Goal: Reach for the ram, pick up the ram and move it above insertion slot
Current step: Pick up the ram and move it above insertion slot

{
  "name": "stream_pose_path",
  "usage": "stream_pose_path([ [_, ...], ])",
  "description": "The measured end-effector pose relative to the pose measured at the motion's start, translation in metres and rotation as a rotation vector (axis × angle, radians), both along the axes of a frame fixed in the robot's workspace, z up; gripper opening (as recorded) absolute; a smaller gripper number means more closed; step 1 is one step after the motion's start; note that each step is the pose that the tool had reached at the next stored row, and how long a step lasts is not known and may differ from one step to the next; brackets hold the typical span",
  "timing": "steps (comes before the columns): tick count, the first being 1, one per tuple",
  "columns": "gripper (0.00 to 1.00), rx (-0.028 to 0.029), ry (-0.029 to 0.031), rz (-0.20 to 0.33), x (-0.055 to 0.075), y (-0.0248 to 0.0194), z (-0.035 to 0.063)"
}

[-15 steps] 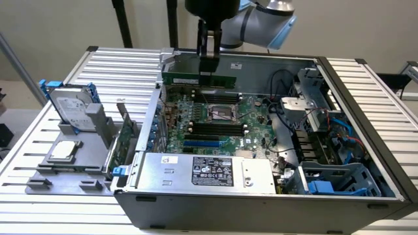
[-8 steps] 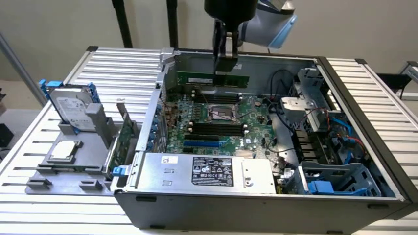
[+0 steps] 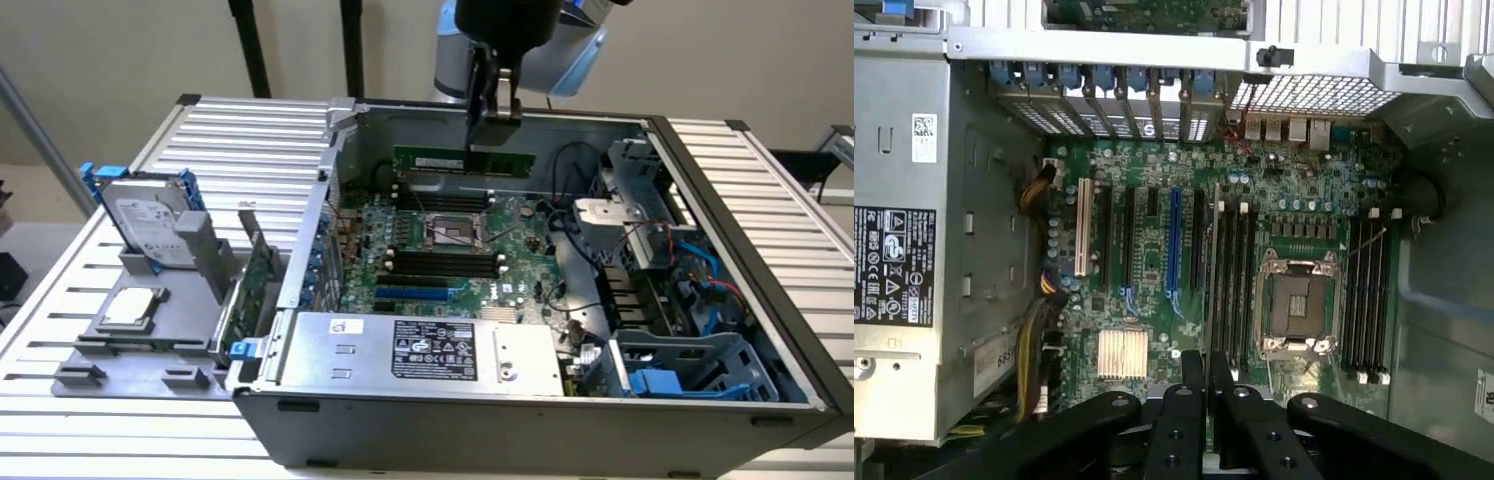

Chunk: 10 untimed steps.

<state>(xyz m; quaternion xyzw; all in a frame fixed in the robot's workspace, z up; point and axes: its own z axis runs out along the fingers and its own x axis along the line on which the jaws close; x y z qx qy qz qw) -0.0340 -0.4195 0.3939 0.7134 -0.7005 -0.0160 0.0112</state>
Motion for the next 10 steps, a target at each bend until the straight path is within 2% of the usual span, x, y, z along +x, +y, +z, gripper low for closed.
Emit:
stream_pose_path([
  [2,0.14,-0.0001,0.0,0.0,0.007,0.0029,-0.001],
  [5,0.14,0.0017,-0.0001,0.0,0.016,0.0037,-0.0012],
  [10,0.14,0.0028,0.0,0.0,0.016,0.0037,-0.0011],
])
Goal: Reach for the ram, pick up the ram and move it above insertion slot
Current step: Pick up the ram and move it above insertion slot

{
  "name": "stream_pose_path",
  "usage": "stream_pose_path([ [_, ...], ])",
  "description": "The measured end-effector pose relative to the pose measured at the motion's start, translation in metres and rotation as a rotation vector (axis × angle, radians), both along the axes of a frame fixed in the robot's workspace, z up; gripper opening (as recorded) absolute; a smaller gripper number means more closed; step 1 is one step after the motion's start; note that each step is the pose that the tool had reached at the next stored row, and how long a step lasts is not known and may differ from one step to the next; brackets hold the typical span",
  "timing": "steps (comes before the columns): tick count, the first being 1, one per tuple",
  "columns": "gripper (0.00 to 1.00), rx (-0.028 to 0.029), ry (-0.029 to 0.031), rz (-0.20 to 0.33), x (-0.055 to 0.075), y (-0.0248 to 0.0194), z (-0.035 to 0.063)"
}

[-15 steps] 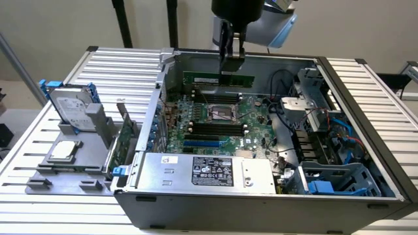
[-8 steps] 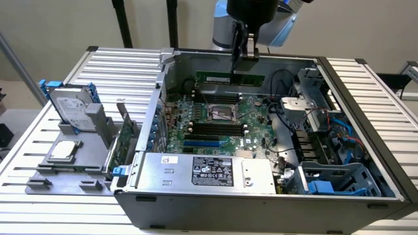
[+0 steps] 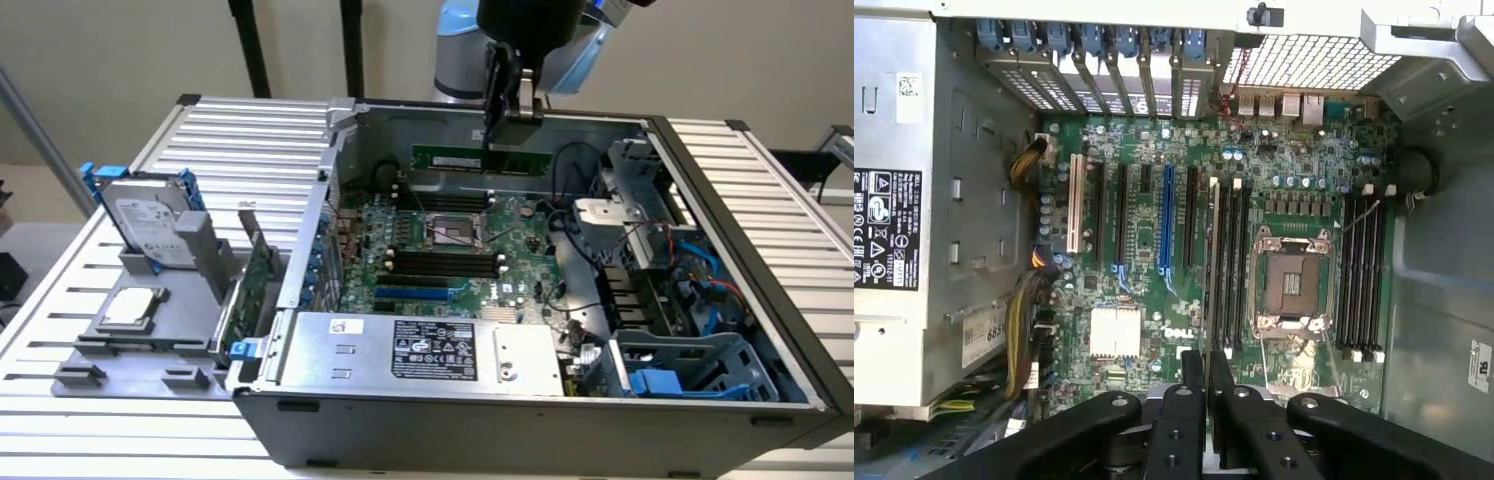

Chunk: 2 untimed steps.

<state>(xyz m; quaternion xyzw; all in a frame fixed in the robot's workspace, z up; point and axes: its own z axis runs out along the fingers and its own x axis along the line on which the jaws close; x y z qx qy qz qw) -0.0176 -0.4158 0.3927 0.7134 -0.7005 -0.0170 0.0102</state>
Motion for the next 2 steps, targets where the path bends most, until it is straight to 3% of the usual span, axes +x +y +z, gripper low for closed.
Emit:
stream_pose_path([
  [2,0.14,0.0,0.0,0.0,0.0,0.0,0.0],
])
